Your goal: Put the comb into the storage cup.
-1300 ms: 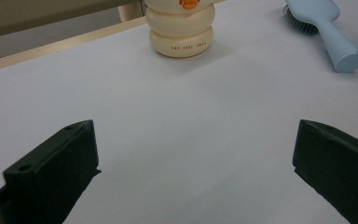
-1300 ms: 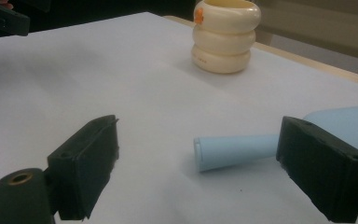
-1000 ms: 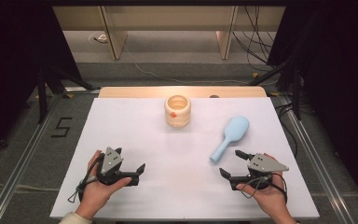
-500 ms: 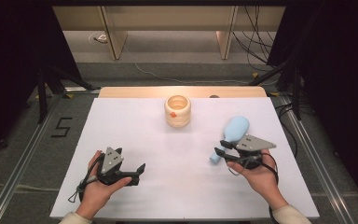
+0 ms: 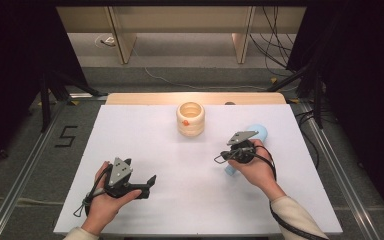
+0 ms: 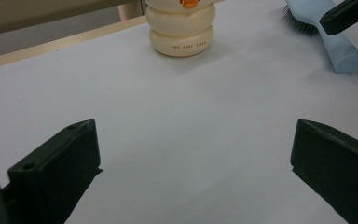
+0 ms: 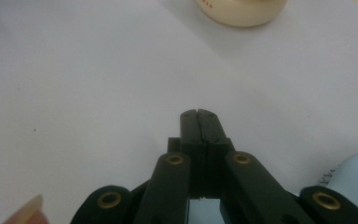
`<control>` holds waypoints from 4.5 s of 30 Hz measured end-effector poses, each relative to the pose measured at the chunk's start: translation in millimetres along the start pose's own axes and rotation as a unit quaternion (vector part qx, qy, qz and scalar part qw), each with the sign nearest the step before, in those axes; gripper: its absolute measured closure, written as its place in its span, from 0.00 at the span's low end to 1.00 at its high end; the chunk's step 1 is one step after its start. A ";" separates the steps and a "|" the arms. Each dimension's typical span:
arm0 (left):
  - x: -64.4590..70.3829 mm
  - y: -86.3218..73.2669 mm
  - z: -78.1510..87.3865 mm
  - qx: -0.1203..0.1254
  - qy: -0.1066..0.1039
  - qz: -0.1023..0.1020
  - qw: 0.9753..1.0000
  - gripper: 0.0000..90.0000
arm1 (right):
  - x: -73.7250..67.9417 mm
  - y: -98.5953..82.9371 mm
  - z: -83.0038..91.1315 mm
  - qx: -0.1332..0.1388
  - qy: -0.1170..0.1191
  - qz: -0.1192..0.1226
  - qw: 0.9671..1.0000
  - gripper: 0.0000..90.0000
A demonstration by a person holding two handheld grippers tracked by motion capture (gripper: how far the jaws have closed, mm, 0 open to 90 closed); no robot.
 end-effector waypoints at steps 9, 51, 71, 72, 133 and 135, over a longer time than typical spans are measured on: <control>0.3 -0.9 -1.0 -0.003 -0.001 -0.001 1.000 0.01 | 7.5 -8.2 -9.9 -0.045 -0.004 -0.019 0.999 1.00; 1.3 0.9 0.3 0.003 0.000 0.001 1.000 0.02 | 13.8 -35.7 -10.5 -0.146 -0.008 -0.042 0.988 1.00; 2.5 1.5 1.5 0.004 0.000 -0.002 1.000 0.02 | 28.2 -68.0 19.4 -0.178 -0.016 -0.077 0.981 1.00; 2.5 1.5 1.5 0.004 0.000 -0.002 1.000 0.02 | 28.2 -68.0 19.4 -0.178 -0.016 -0.077 0.981 1.00; 2.9 0.6 1.6 0.001 -0.002 0.001 1.000 0.02 | 64.3 -57.2 60.5 -0.114 -0.077 -0.100 0.985 0.53; 2.8 0.5 1.4 0.001 -0.002 0.001 1.000 0.02 | 66.6 -55.3 62.2 -0.109 -0.083 -0.097 0.986 0.44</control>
Point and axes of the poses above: each handheld gripper's, and its own axes: z roughly backward along the jaws, y roughly out of its top, x roughly to its right, the point moved 9 cm from there along -z, roughly forward along the jaws, and after that the axes turned 3 degrees about -z, right-handed, at the moved point
